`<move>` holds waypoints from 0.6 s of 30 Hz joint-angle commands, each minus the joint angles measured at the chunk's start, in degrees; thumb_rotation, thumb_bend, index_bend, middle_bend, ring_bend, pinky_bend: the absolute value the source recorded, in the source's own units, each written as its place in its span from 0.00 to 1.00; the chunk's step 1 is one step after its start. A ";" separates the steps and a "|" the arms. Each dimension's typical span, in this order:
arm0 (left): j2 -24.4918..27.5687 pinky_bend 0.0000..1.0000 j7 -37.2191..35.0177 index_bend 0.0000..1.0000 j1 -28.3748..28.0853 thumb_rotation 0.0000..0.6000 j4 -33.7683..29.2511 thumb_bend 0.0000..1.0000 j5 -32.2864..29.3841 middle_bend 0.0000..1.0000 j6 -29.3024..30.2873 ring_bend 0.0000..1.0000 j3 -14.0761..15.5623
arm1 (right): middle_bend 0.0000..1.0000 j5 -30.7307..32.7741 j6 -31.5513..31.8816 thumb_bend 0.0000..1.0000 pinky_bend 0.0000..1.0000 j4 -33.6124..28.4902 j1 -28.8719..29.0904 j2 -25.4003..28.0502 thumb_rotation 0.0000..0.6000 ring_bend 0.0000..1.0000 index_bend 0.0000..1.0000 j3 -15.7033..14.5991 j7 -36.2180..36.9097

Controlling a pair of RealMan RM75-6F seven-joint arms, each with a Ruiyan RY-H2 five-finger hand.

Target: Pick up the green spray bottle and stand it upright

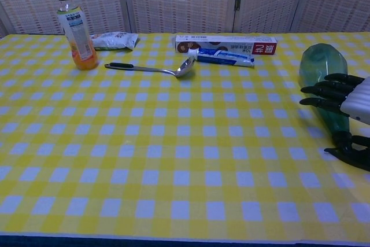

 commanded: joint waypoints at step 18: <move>2.09 0.00 -4.66 0.08 1.60 1.00 0.08 0.45 3.57 0.09 4.83 0.09 0.98 | 0.00 13.56 -11.92 0.33 0.00 -9.01 8.32 -7.18 1.00 0.00 0.00 9.85 -17.70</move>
